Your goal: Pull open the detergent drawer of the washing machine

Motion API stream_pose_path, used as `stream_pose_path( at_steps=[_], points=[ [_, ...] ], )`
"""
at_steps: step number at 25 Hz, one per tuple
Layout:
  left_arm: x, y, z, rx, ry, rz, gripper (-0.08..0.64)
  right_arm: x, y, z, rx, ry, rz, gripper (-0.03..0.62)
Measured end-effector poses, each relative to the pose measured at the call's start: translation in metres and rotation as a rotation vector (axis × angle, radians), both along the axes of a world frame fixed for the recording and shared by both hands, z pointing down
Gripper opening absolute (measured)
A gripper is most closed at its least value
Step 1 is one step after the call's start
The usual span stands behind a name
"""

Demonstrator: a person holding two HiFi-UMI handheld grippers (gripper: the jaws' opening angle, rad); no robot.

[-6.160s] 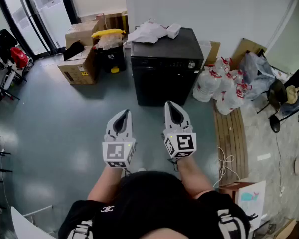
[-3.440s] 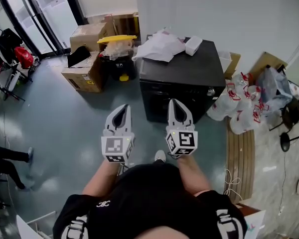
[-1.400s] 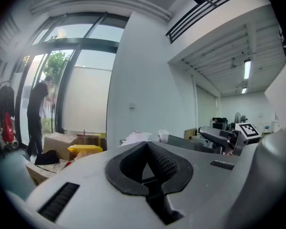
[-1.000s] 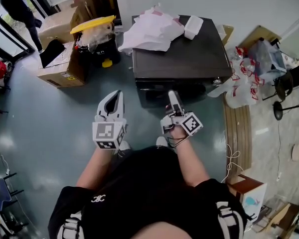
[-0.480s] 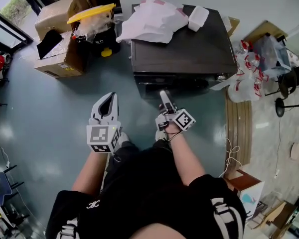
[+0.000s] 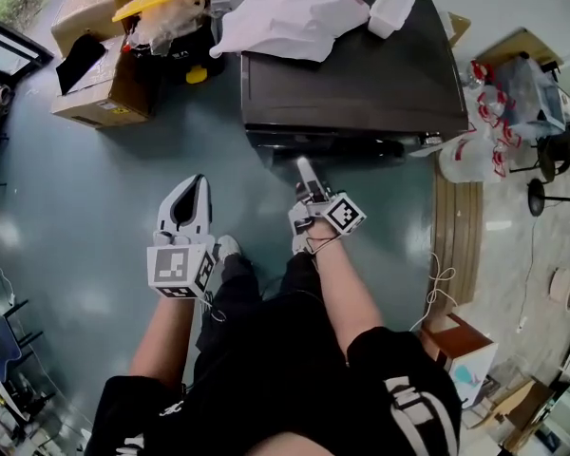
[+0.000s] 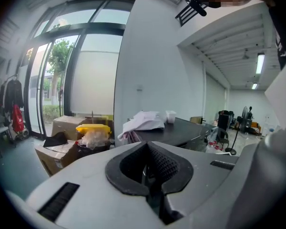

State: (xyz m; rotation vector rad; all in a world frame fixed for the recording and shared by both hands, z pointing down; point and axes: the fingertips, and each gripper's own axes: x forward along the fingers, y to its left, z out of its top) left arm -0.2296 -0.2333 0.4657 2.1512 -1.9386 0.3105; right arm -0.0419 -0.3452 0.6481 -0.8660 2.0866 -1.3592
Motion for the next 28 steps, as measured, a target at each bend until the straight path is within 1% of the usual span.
stream_pose_path(
  at_steps=[3, 6, 8, 12, 15, 17, 18, 20, 22, 24, 28],
  points=[
    [-0.003, -0.001, 0.005, 0.043, 0.011, -0.004, 0.0, -0.002, -0.009, 0.009, 0.035, 0.016, 0.002, 0.383],
    [-0.006, 0.001, 0.012, 0.061, -0.008, -0.011, 0.0, -0.005, -0.017, 0.017, 0.051, 0.023, 0.001, 0.382],
    [-0.008, 0.003, 0.018, 0.057, -0.015, -0.014, 0.0, -0.007, -0.022, 0.017, 0.061, 0.014, 0.01, 0.382],
    [-0.012, 0.005, 0.03, 0.041, -0.007, -0.026, 0.0, -0.007, -0.029, 0.016, 0.072, -0.023, 0.023, 0.379],
    [-0.012, 0.004, 0.037, 0.025, -0.011, -0.021, 0.0, -0.007, -0.035, 0.013, 0.099, -0.066, 0.016, 0.34],
    [-0.012, 0.001, 0.04, 0.018, -0.009, -0.019, 0.0, -0.006, -0.042, 0.009, 0.116, -0.101, 0.02, 0.328],
    [-0.013, 0.001, 0.042, 0.015, -0.005, -0.021, 0.0, -0.006, -0.044, 0.007, 0.12, -0.121, 0.021, 0.308],
    [-0.015, 0.004, 0.047, 0.006, 0.005, -0.028, 0.0, -0.008, -0.045, 0.005, 0.122, -0.155, 0.023, 0.285],
    [-0.014, 0.007, 0.053, -0.005, 0.015, -0.027, 0.0, -0.009, -0.044, 0.005, 0.122, -0.174, 0.031, 0.281],
    [-0.011, 0.007, 0.057, -0.012, 0.017, -0.022, 0.0, -0.007, -0.044, 0.007, 0.109, -0.183, 0.035, 0.276],
    [-0.009, 0.006, 0.055, -0.008, 0.022, -0.023, 0.0, -0.005, -0.043, 0.01, 0.081, -0.189, 0.007, 0.259]
  ],
)
